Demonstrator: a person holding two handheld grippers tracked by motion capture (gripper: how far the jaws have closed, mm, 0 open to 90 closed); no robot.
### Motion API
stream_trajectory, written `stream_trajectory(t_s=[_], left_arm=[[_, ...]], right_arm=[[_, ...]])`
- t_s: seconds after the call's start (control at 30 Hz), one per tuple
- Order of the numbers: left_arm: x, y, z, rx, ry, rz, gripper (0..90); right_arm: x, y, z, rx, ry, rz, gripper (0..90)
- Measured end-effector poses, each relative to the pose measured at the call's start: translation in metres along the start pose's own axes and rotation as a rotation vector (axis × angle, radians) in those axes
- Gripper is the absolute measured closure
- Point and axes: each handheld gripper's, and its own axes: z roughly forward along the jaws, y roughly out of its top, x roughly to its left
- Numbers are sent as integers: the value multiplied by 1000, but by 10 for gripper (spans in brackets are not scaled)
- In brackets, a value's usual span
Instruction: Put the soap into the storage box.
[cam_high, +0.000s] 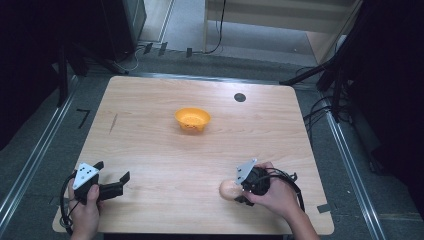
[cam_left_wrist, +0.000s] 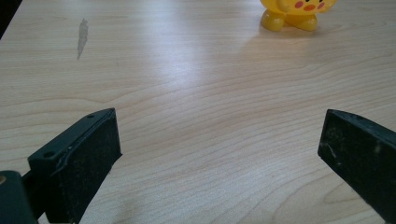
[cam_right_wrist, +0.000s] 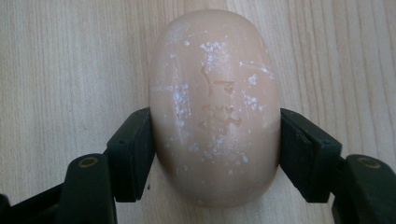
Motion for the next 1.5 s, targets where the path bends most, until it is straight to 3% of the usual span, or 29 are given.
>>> stream_trajectory(t_s=[0.27, 0.57, 0.77, 1.13, 1.5], left_arm=[[0, 0, 0, -2, 5, 3, 0], [1, 0, 0, -3, -6, -3, 0], [-1, -1, -2, -10, -7, 26, 0], [-3, -1, -1, -6, 5, 34, 0], [-6, 0, 0, -4, 7, 63, 0]], right_arm=[[-2, 3, -2, -6, -2, -10, 335], [-7, 2, -4, -10, 13, 10, 335], [-9, 4, -1, -10, 25, 15, 335], [-19, 14, -13, -40, 15, -7, 336], [-34, 24, -19, -47, 28, 5, 336]])
